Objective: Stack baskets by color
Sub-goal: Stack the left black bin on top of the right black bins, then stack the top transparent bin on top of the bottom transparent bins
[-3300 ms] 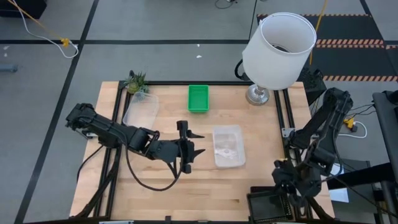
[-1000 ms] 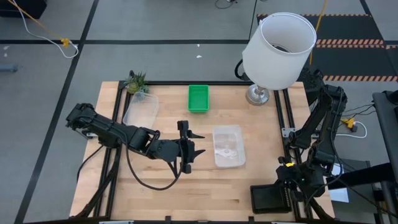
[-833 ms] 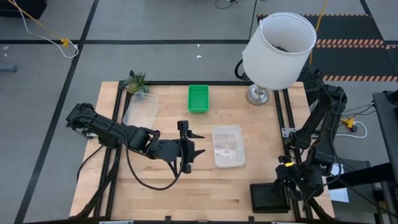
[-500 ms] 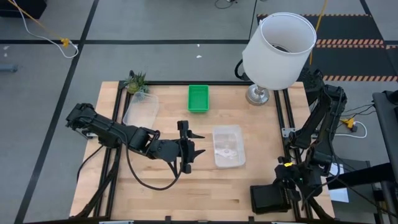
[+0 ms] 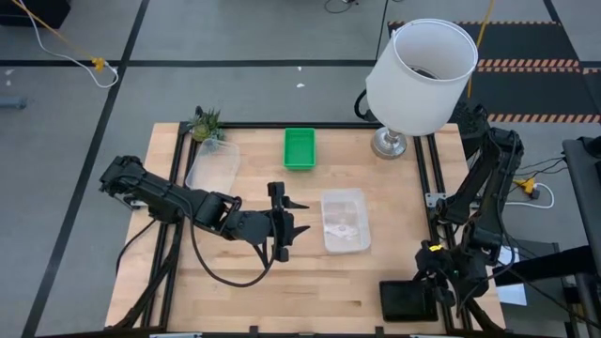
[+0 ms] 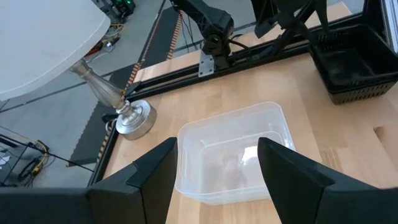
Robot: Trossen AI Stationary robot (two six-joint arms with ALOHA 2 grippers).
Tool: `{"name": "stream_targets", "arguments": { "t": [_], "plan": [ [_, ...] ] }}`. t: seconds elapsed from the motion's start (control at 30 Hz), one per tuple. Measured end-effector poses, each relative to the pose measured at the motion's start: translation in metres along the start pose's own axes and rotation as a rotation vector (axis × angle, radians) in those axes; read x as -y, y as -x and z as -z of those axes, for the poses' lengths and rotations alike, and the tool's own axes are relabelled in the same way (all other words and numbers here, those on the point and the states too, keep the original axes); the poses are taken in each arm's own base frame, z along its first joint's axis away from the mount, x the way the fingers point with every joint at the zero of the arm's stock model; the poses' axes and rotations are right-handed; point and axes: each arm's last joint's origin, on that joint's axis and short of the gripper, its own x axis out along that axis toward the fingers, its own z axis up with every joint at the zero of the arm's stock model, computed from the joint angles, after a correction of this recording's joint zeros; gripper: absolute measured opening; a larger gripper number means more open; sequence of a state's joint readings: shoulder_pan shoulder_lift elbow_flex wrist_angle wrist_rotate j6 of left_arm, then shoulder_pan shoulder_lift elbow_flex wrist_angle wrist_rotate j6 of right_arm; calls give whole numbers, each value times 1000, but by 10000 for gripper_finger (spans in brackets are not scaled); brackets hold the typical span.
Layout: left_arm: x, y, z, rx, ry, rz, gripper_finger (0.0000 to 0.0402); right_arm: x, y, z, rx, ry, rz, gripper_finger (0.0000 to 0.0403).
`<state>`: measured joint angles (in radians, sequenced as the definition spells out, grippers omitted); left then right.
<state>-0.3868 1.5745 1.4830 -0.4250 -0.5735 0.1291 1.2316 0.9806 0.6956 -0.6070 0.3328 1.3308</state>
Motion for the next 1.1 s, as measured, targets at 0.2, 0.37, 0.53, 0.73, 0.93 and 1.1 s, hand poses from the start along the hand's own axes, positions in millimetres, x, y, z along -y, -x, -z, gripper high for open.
{"name": "stream_targets", "arguments": {
  "t": [0.2,0.37,0.53,0.73,0.93,1.1],
  "plan": [
    [0,0,1,-8,-5,2,223,3,4,-5,24,-13,-2,98],
    [1,1,7,-68,-44,10,223,7,11,-15,105,17,-13,98],
    [-6,16,24,-228,-78,0,223,6,26,-34,270,94,-25,98],
    [-25,39,47,-455,-34,-110,223,-12,56,-65,495,224,-40,98],
    [-51,46,76,-680,133,-306,223,-24,73,-88,667,373,-18,98],
    [-69,33,117,-893,332,-428,223,-25,82,-99,720,408,-2,98]
  ]
}}
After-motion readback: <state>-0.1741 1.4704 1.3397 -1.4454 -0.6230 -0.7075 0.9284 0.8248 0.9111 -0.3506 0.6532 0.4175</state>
